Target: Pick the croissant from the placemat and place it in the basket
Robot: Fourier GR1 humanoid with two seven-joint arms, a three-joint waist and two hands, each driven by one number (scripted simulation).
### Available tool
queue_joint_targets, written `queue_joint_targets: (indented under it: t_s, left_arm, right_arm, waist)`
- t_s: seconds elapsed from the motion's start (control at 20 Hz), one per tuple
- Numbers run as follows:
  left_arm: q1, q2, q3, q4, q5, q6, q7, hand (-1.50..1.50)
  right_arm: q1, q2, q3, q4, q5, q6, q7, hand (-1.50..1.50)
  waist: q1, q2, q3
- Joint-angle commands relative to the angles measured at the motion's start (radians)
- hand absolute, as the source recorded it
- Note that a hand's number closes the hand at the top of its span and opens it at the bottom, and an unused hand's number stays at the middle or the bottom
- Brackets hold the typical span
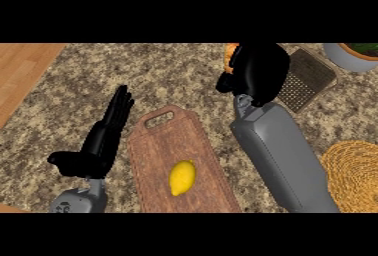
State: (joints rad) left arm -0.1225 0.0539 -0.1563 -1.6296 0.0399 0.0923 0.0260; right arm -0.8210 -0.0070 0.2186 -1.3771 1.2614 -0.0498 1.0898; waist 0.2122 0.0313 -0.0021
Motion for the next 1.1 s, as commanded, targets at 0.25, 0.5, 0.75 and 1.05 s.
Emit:
queue_joint_targets:
  t_s: [0.25, 0.5, 0.75, 1.05]
  left_arm:
    - [-0.031, -0.002, 0.015, 0.037, -0.011, 0.012, -0.008, 0.0]
    - [-0.012, 0.003, 0.025, 0.03, -0.014, 0.023, -0.005, 0.0]
    - [0.011, 0.02, 0.063, 0.036, 0.016, 0.01, -0.013, 0.0]
    - [0.001, -0.001, 0.078, 0.039, -0.008, 0.065, -0.002, 0.0]
  right_arm:
    - [-0.364, 0.007, -0.022, 0.178, -0.018, -0.123, 0.277, 1.5]
    - [-0.469, 0.007, -0.045, 0.288, 0.0, -0.114, 0.371, 1.5]
    - [-0.535, 0.006, -0.055, 0.437, 0.021, -0.049, 0.396, 1.5]
    - [-0.584, 0.006, -0.095, 0.508, 0.016, -0.058, 0.397, 1.5]
  waist:
    - [-0.021, -0.005, -0.005]
    - [-0.05, -0.017, -0.005]
    - [-0.087, -0.021, -0.005]
    - [-0.148, -0.028, -0.001]
